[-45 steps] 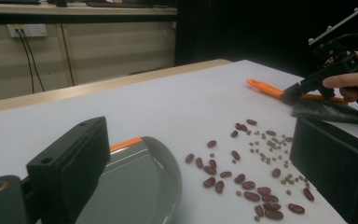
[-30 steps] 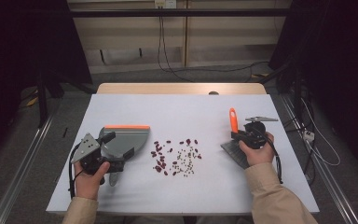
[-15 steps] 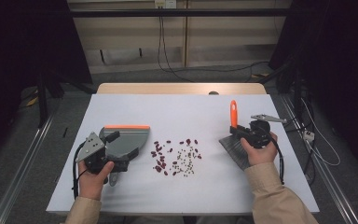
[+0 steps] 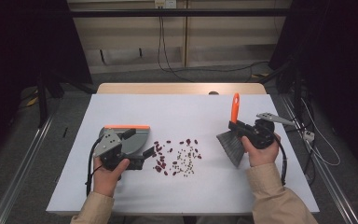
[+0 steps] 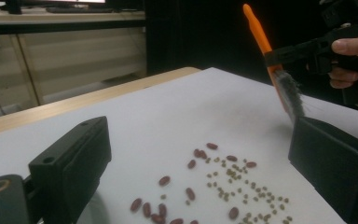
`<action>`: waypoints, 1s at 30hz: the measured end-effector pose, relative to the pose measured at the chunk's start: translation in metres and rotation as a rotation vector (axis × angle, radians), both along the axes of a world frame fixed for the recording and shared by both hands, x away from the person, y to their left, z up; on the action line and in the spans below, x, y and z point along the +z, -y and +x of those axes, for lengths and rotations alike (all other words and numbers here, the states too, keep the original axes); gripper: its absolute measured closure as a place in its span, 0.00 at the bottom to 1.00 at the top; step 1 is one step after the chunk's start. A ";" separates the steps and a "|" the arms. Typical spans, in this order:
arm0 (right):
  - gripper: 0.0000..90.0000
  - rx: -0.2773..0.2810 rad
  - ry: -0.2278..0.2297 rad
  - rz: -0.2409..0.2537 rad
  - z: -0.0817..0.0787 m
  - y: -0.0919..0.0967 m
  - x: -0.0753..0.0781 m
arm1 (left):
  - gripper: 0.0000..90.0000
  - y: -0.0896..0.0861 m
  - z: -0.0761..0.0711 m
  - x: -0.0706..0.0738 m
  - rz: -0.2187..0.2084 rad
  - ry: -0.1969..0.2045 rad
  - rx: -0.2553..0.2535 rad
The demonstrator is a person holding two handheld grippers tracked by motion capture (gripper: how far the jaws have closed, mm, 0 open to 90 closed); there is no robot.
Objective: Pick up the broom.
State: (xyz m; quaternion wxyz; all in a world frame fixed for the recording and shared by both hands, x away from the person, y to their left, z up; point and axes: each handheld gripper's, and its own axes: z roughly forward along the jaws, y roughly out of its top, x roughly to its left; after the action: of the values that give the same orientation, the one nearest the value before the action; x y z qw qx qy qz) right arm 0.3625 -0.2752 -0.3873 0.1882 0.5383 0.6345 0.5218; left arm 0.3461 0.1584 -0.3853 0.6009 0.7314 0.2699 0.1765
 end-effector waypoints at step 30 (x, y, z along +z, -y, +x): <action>0.80 0.071 0.167 0.052 -0.014 -0.048 0.037 | 0.07 0.080 -0.002 0.005 -0.011 -0.073 -0.097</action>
State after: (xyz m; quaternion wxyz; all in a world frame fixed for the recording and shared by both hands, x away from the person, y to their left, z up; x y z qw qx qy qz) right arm 0.3485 -0.2269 -0.3500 0.2077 0.4751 0.6213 0.5874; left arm 0.3440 0.0785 -0.3804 0.6024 0.7463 0.2569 0.1189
